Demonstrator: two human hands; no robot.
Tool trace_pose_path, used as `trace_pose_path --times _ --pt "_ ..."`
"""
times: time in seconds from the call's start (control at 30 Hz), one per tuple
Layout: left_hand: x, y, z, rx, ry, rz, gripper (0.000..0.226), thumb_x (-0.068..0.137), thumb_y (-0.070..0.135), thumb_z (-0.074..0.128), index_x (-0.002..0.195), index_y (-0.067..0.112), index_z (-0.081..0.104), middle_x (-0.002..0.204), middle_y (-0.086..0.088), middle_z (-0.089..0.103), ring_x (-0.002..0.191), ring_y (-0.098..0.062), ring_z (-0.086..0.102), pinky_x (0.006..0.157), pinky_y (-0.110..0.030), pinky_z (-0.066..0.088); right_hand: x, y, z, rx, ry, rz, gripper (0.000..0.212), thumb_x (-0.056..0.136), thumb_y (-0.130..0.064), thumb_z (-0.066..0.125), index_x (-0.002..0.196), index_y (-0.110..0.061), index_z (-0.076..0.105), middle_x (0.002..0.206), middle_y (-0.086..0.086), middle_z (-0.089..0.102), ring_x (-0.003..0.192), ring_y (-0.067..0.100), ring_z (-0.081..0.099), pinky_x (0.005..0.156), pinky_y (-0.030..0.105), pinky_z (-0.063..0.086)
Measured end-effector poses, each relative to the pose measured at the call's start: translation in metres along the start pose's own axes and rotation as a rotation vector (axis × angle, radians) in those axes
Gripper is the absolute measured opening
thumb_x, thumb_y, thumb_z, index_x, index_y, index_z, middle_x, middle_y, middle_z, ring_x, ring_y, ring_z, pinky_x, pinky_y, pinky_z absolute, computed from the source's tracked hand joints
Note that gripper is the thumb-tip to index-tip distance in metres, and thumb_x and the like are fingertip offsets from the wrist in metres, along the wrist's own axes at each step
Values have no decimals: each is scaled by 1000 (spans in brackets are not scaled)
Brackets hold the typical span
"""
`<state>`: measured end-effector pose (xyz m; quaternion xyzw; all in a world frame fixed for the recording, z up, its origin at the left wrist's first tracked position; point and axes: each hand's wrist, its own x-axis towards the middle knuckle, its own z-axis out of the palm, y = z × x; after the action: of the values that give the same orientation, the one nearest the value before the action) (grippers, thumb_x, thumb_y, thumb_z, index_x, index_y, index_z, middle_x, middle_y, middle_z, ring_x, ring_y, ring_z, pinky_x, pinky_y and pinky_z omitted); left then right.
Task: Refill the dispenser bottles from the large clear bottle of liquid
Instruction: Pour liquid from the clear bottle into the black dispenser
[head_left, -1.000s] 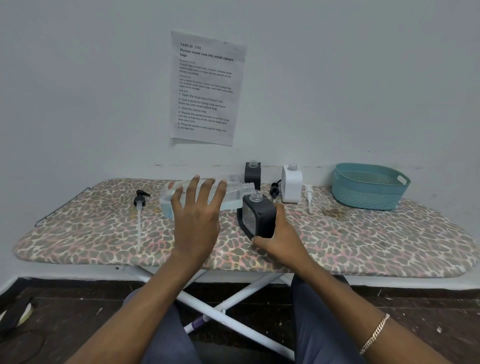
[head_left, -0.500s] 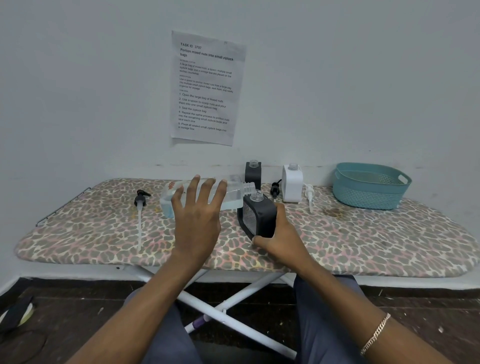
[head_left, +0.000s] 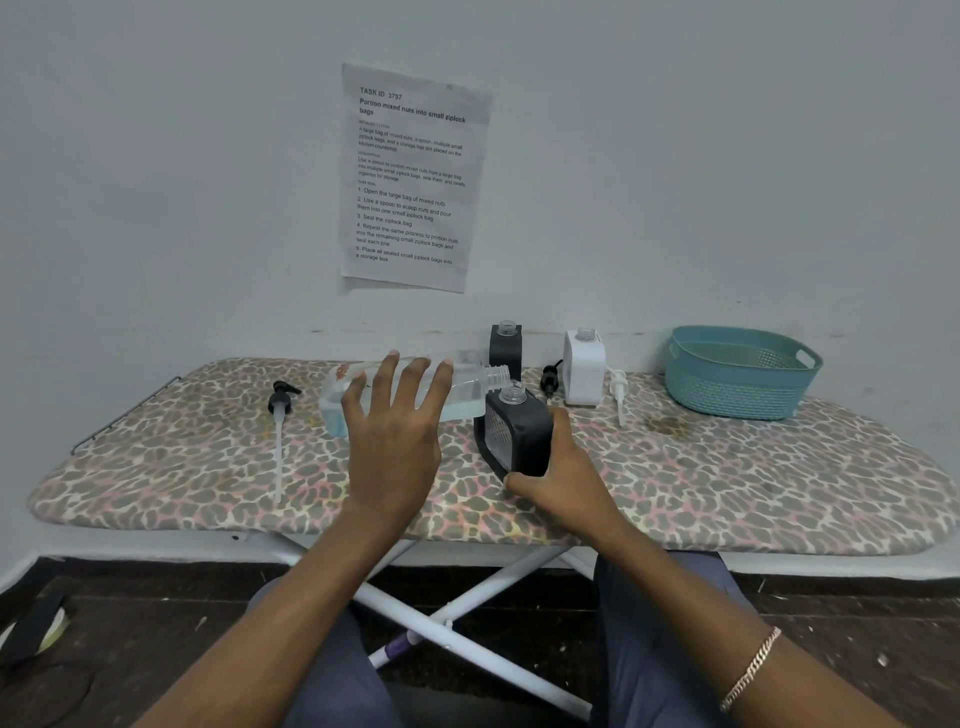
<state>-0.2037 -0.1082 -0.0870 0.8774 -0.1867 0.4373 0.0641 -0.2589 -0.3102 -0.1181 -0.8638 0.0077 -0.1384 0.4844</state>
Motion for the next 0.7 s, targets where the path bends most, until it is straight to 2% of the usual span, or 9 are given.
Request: trace_pose_path --times 0.13,0.3,0.43,0.57,0.7 --pt "0 0 0 2 -1 -1 75 76 -7 71 144 18 58 142 -10 60 143 -37 46 111 -62 35 0 0 -1 -4 -1 5 80 80 -14 80 132 -43 27 108 -3 66 70 13 74 54 23 58" --pt "0 0 -1 0 -5 0 74 76 -7 72 144 19 58 143 -10 59 143 -37 46 111 -62 35 0 0 -1 -25 2 6 79 80 -15 80 131 -44 26 106 -5 66 70 14 74 56 32 63" --pt "0 1 -1 -2 0 -1 74 76 -7 71 144 18 58 142 -10 60 143 -38 47 111 -62 35 1 1 -1 -23 4 2 79 80 -15 80 129 -46 25 105 -6 66 70 14 73 55 32 62" --pt "0 0 -1 -1 -3 0 74 75 -7 72 144 18 58 143 -9 60 143 -38 46 111 -62 35 1 2 0 -9 10 -8 78 80 -15 79 129 -46 27 107 -8 65 78 14 73 63 39 65" --pt "0 0 -2 -5 -10 1 75 75 -7 73 144 18 58 143 -9 59 143 -38 46 112 -62 35 1 3 0 0 11 -18 79 79 -14 80 129 -46 27 107 -10 65 80 15 74 64 36 65"
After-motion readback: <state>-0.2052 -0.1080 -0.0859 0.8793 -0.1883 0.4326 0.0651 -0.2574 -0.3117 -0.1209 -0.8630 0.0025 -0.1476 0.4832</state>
